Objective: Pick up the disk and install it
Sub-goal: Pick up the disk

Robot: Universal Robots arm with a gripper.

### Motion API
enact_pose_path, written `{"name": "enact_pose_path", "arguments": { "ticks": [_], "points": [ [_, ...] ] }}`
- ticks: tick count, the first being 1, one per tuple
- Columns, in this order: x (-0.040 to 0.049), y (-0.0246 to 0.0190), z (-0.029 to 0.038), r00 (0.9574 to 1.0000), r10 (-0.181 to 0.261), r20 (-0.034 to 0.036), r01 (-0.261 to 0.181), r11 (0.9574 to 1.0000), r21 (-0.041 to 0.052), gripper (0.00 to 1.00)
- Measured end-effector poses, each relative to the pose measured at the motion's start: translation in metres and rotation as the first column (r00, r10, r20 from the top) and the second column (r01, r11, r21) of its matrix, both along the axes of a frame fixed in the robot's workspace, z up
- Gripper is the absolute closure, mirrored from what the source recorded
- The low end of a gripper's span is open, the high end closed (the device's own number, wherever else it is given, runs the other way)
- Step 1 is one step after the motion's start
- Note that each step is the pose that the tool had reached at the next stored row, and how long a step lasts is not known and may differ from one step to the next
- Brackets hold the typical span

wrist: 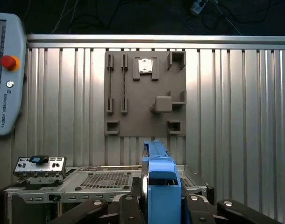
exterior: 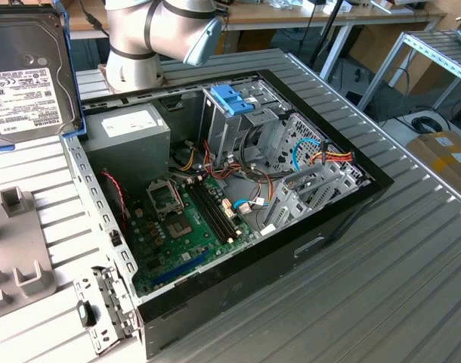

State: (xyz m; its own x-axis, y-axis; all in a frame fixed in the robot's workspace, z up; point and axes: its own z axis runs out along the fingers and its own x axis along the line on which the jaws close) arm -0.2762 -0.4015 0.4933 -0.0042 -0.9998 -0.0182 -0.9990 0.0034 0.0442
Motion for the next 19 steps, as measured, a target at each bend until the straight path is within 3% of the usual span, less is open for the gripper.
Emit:
{"name": "enact_pose_path", "arguments": {
  "ticks": [19],
  "points": [
    [0.0102,0.0000,-0.0004,1.0000,0.000,0.0000,0.000,1.0000,-0.0003,0.63]
  ]
}}
